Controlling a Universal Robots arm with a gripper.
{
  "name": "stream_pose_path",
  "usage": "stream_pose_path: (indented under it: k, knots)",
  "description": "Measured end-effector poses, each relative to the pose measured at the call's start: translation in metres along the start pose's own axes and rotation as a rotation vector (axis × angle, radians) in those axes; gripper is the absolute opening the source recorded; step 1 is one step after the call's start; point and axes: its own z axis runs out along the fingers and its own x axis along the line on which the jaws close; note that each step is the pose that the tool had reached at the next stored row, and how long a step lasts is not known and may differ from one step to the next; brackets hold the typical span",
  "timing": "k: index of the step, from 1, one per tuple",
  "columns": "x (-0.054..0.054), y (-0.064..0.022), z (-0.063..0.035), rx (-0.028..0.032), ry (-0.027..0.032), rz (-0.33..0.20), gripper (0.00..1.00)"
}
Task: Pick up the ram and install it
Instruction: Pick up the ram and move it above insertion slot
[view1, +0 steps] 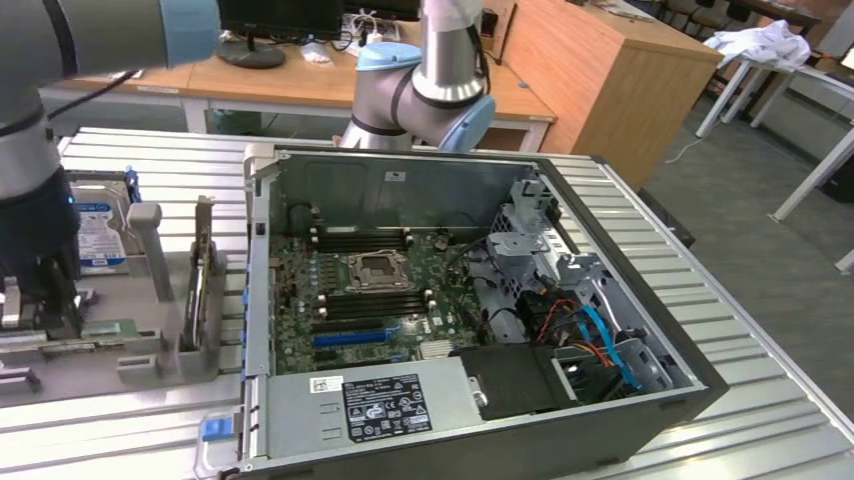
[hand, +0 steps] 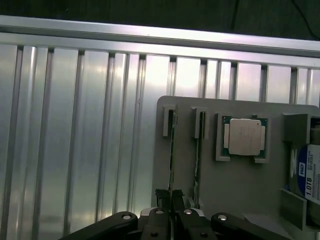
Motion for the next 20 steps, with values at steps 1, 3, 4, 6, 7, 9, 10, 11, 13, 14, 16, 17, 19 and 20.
stream_pose_path:
  k: [1, 3, 4, 6, 7, 9, 10, 11, 13, 14, 16, 17, 19, 20]
  knots:
    - [0.0, 0.0001, -0.0045, 0.0, 0.0, 0.0, 0.13]
    - [0.0, 0.0004, -0.0135, 0.0, 0.0, 0.0, 0.13]
    - [0.0, 0.0006, -0.018, 0.0, -0.0001, 0.0, 0.13]
    - [0.0, 0.0008, -0.0272, 0.0, -0.0001, 0.0, 0.13]
    - [0.0, 0.001, -0.0317, -0.0001, 0.0, 0.0, 0.13]
    - [0.0, 0.0013, -0.0409, 0.0, 0.0, 0.0, 0.13]
    - [0.0, 0.0014, -0.0452, 0.0001, 0.0, 0.0, 0.13]
    - [0.0, 0.0015, -0.0499, 0.0, 0.0001, 0.0, 0.13]
    - [0.0, 0.0018, -0.0591, 0.0, 0.0, 0.0, 0.13]
    - [0.0, 0.002, -0.0636, 0.0, 0.0, 0.0, 0.13]
    - [0.0, 0.0023, -0.0726, -0.0001, 0.0, 0.0, 0.13]
    - [0.0, 0.0024, -0.0771, 0.0, 0.0, 0.0, 0.13]
    - [0.0, 0.0026, -0.0853, 0.0, 0.0, 0.0, 0.13]
    - [0.0, 0.0028, -0.0896, -0.0001, 0.0, 0.0, 0.13]
